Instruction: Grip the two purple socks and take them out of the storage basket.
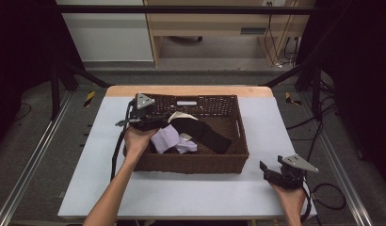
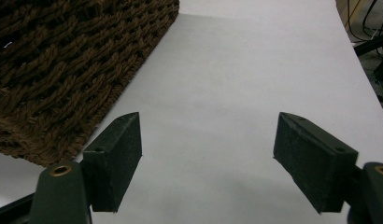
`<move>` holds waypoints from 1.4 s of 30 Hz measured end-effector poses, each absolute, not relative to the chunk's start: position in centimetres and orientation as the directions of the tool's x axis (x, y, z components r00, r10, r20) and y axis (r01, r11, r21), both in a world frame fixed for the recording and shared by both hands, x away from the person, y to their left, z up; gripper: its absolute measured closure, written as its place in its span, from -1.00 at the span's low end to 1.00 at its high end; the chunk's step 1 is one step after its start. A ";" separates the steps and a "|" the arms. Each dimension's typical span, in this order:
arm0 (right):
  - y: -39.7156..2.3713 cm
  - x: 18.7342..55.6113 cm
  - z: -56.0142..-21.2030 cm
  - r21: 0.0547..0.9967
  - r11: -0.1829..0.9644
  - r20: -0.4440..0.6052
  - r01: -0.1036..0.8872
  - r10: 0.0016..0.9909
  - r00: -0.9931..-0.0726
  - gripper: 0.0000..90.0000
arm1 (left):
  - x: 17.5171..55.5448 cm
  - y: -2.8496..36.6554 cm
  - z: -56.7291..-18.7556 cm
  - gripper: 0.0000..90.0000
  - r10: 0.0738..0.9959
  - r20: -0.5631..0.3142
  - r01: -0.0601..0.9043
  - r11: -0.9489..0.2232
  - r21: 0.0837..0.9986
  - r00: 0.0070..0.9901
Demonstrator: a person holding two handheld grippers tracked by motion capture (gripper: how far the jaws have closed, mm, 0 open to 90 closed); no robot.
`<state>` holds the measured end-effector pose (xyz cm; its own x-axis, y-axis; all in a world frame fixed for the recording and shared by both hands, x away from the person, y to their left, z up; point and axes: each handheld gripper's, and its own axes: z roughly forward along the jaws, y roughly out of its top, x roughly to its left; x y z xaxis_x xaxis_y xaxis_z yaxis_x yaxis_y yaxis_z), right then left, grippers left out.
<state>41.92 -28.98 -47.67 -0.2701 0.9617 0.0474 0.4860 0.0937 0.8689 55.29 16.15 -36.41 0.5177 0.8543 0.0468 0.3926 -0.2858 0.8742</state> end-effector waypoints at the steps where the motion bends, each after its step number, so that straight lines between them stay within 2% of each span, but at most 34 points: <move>1: -29.0 41.9 -47.7 0.869 0.094 0.047 0.486 0.962 -0.270 -0.47 | 55.3 16.2 -36.4 -0.20 0.854 0.047 0.393 -0.286 0.874 0.518; 9: -28.9 41.9 -47.7 0.867 0.102 0.042 0.487 0.961 -0.275 -0.47 | 55.9 15.7 -37.9 -0.16 0.852 0.086 0.440 -0.351 0.826 0.517; 16: -28.8 42.0 -47.8 0.865 0.109 0.037 0.489 0.959 -0.279 -0.47 | 56.4 15.6 -39.0 -0.16 0.857 0.079 0.525 -0.382 0.760 0.509; 36: -28.8 41.9 -47.8 0.858 0.103 0.047 0.503 0.960 -0.276 -0.49 | 57.5 14.8 -40.7 -0.17 0.859 0.104 0.650 -0.453 0.610 0.501; 40: -28.8 42.0 -47.8 0.857 0.105 0.045 0.504 0.960 -0.277 -0.49 | 57.6 14.7 -40.9 -0.13 0.855 0.107 0.663 -0.467 0.585 0.508; 42: -28.8 42.0 -47.8 0.858 0.106 0.044 0.503 0.960 -0.277 -0.49 | 57.8 14.7 -41.1 0.00 0.852 0.088 0.680 -0.469 0.564 0.515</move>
